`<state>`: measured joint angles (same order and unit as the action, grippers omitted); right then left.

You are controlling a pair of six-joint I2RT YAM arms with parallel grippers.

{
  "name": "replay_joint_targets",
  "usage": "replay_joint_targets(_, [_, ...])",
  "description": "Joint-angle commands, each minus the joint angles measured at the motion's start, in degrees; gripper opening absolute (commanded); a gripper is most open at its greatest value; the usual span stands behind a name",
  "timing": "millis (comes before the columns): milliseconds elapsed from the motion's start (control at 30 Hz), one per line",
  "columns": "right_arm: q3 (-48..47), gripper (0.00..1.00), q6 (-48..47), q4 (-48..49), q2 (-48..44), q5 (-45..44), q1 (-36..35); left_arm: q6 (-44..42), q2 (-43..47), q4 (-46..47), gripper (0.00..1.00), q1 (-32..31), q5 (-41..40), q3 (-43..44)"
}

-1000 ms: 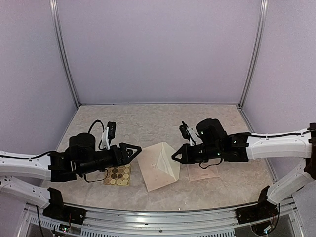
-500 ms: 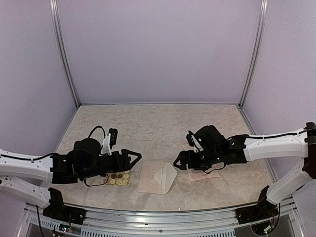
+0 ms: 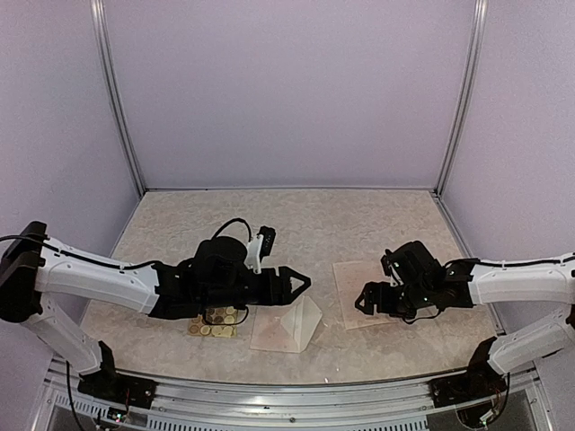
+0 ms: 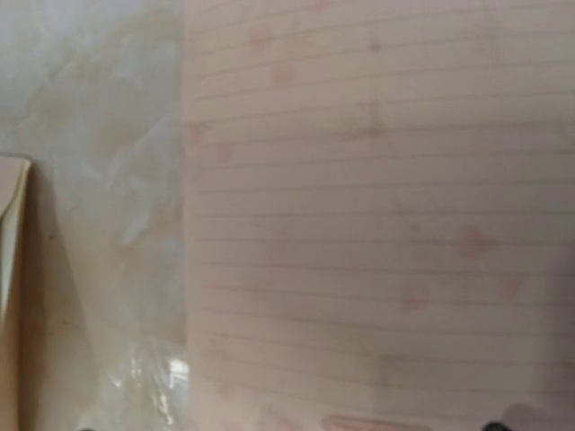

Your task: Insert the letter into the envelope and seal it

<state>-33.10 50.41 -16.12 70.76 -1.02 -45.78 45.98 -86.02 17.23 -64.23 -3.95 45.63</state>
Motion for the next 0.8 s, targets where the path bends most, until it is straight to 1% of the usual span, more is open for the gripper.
replay_joint_targets(0, [1.5, 0.9, -2.3, 3.9, 1.0, 0.9, 0.6, -4.4, -8.0, 2.3, 0.71, -0.1, 4.7, 7.4])
replay_joint_targets(67, [2.8, 0.9, -2.4, 5.3, 1.0, 0.9, 0.9, -4.9, -11.4, 2.0, 0.71, 0.3, 6.1, 10.5])
replay_joint_targets(133, [4.4, 0.9, -2.2, 6.9, 1.0, 2.8, 1.8, -5.1, -14.6, 2.3, 0.72, 0.7, 7.5, 12.6])
replay_joint_targets(267, [7.3, 0.9, -2.2, 10.8, 1.6, 5.0, 3.8, -5.6, -19.0, 3.5, 0.72, 1.2, 10.0, 16.2])
replay_joint_targets(400, [7.8, 0.9, -4.0, 11.7, 3.6, 5.8, 5.7, -6.7, -23.4, 2.8, 0.72, 1.8, 11.6, 21.1])
replay_joint_targets(500, [7.9, 0.9, -6.3, 12.5, 5.6, 7.2, 8.5, -7.0, -26.6, 2.0, 0.72, 1.8, 12.4, 23.9])
replay_joint_targets(600, [6.8, 0.9, -10.0, 12.5, 7.7, 8.1, 11.4, -6.7, -27.8, 2.5, 0.72, 1.6, 12.5, 24.2])
replay_joint_targets(767, [1.6, 0.9, -16.9, 10.0, 11.9, 8.7, 17.0, -6.3, -26.0, 1.9, 0.72, 1.5, 11.2, 22.2])
